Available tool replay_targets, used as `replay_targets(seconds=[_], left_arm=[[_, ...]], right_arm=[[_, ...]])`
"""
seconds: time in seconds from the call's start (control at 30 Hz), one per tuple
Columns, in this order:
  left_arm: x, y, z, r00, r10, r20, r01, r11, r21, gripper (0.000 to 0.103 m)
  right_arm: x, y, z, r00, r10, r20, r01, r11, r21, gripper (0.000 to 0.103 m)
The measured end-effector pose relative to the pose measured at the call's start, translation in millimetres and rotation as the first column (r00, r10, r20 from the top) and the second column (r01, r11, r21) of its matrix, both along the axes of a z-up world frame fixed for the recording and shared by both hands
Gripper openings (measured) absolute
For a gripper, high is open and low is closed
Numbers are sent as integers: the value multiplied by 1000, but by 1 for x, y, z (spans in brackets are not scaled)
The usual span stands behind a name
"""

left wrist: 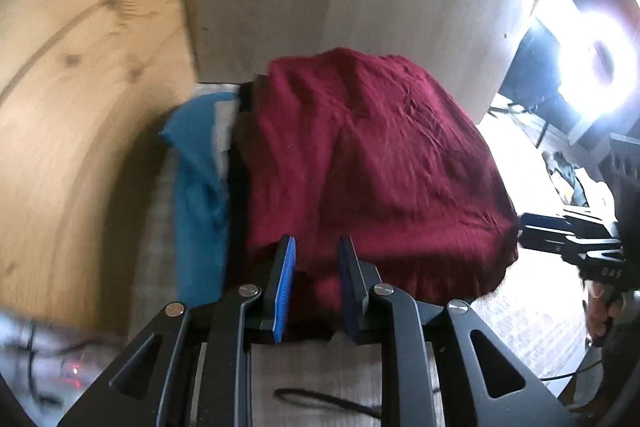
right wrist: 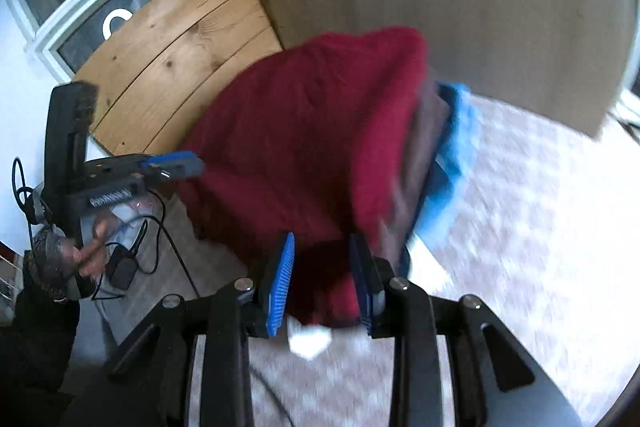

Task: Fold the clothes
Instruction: 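Open both grippers and pull them back from the stack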

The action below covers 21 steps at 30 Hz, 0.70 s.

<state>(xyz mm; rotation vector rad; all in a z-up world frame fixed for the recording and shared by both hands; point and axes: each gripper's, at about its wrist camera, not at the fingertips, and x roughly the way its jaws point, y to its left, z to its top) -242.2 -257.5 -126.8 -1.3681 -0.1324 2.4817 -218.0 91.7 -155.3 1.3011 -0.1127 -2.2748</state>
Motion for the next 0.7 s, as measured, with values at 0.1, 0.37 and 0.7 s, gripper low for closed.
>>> replay_targets(seconds=[0.1, 0.37, 0.7], left_arm=[[28, -11, 15, 998, 61, -2, -61, 998, 2, 37], [88, 21, 56, 995, 73, -60, -70, 996, 55, 70], [137, 40, 55, 995, 98, -9, -97, 994, 39, 71]], right_arm=[[28, 18, 10, 997, -77, -10, 77, 997, 27, 45], [70, -6, 59, 970, -193, -151, 202, 978, 48, 68], [105, -30, 74, 966, -179, -184, 192, 980, 51, 73]])
